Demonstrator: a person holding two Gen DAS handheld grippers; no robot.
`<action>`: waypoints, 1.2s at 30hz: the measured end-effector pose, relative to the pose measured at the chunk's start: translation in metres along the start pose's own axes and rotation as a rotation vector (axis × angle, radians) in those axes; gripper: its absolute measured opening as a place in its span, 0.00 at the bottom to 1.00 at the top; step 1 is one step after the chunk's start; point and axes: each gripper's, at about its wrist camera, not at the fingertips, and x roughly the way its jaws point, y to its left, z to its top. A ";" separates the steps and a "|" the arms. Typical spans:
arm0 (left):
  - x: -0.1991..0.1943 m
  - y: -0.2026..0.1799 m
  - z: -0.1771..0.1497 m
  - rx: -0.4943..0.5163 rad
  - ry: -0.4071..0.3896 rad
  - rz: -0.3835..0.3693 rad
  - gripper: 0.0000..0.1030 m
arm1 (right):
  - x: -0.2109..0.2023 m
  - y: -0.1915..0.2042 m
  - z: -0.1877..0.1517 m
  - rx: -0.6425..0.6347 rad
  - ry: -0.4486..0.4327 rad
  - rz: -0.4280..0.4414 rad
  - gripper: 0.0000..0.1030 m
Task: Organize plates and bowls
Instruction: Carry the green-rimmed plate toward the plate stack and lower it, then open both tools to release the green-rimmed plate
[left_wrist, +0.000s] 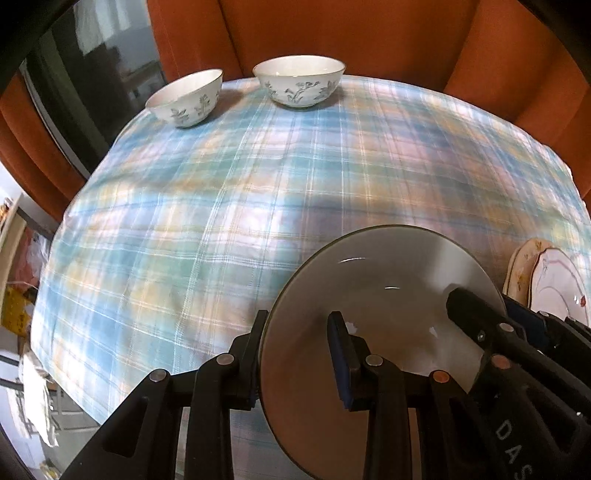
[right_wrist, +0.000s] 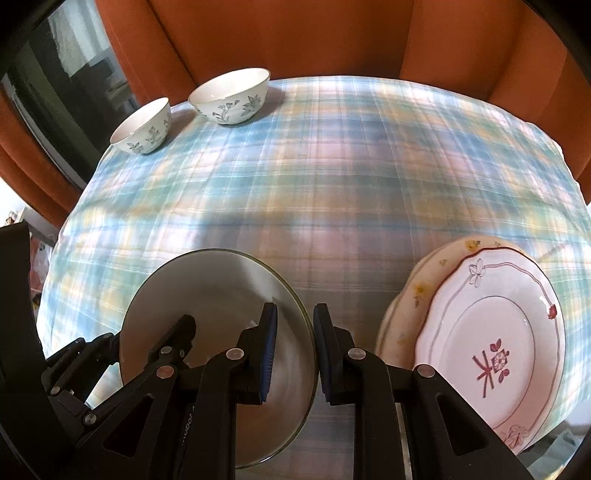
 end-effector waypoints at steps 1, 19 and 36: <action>0.000 -0.001 0.000 -0.002 0.005 0.002 0.29 | 0.000 -0.002 -0.001 -0.003 0.004 0.002 0.23; -0.010 -0.006 -0.006 -0.050 -0.017 0.033 0.69 | -0.010 -0.008 0.001 -0.079 -0.048 0.041 0.60; -0.026 0.024 0.010 -0.041 -0.054 -0.047 0.85 | -0.026 0.018 0.012 -0.112 -0.086 0.026 0.76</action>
